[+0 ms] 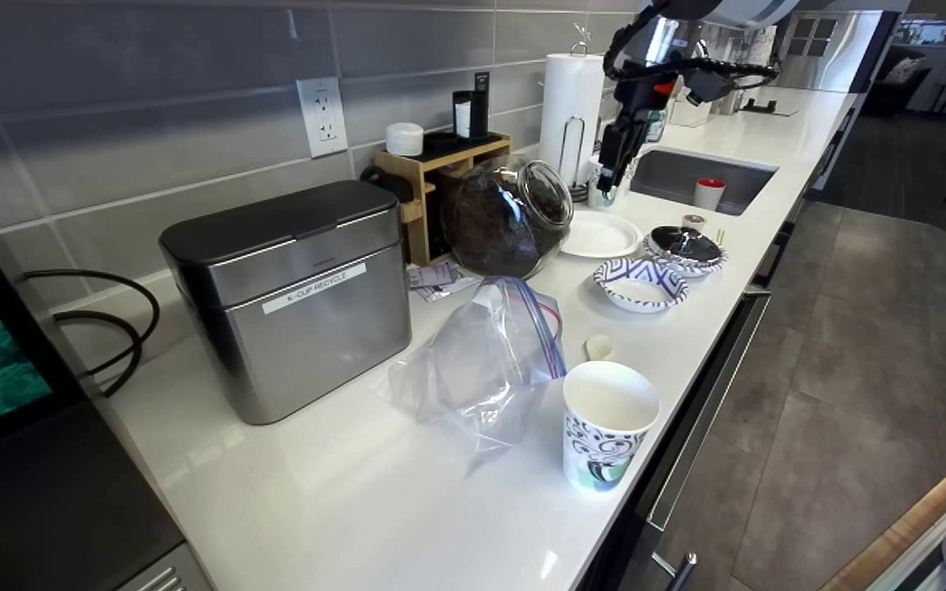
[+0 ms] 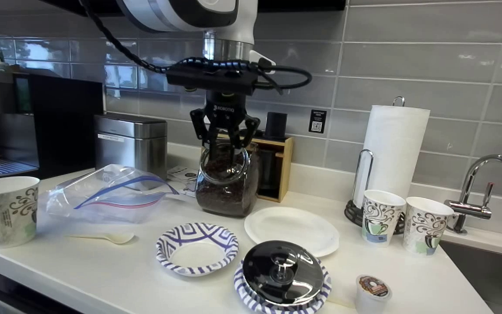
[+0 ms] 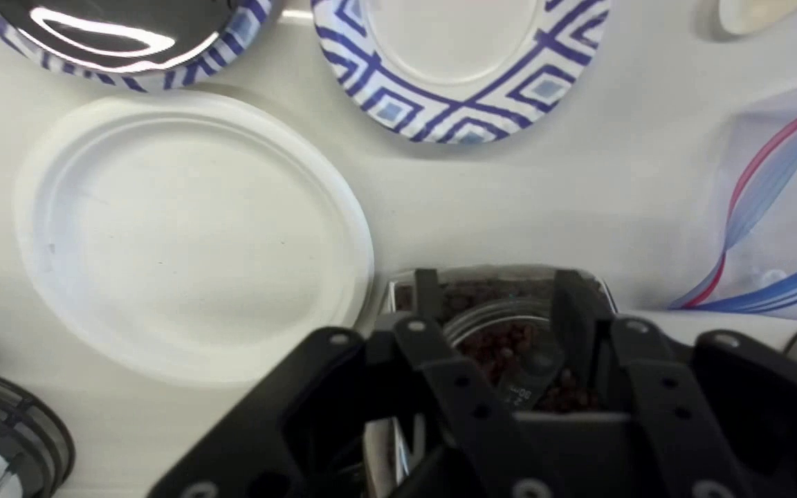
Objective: Place the spoon in the coffee container
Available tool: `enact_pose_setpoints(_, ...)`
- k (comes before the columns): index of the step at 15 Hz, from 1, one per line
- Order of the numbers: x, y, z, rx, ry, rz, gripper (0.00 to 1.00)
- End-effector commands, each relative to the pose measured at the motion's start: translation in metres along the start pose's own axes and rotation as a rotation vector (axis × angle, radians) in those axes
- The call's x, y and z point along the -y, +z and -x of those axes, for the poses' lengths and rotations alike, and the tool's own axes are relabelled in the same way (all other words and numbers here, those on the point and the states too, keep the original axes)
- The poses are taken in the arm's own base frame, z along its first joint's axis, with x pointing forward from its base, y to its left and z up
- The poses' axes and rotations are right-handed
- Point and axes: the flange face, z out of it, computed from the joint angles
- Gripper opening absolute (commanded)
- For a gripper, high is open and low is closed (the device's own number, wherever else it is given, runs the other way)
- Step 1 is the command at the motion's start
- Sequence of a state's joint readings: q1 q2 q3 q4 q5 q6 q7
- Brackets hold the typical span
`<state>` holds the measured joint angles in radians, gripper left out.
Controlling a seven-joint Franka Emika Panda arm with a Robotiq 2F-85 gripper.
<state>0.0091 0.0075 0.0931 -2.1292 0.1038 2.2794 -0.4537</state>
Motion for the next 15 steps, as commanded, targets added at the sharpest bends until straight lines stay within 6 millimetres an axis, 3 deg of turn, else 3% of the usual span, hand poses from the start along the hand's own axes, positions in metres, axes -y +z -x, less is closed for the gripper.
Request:
enact_pose_setpoints(1, -0.009, -0.006, 0.029, 0.042, -0.023, 0.064, 0.77)
enact_pose_setpoints(4, -0.021, 0.001, 0.047, 0.003, -0.014, 0.120, 0.99)
enact_pose_setpoints(8, -0.037, 0.019, 0.078, -0.088, 0.038, 0.182, 1.00)
enact_pose_setpoints(14, -0.064, 0.050, 0.124, -0.089, 0.185, 0.173, 1.00)
enact_pose_setpoints(15, -0.063, 0.046, 0.108, -0.079, 0.137, 0.169, 1.00)
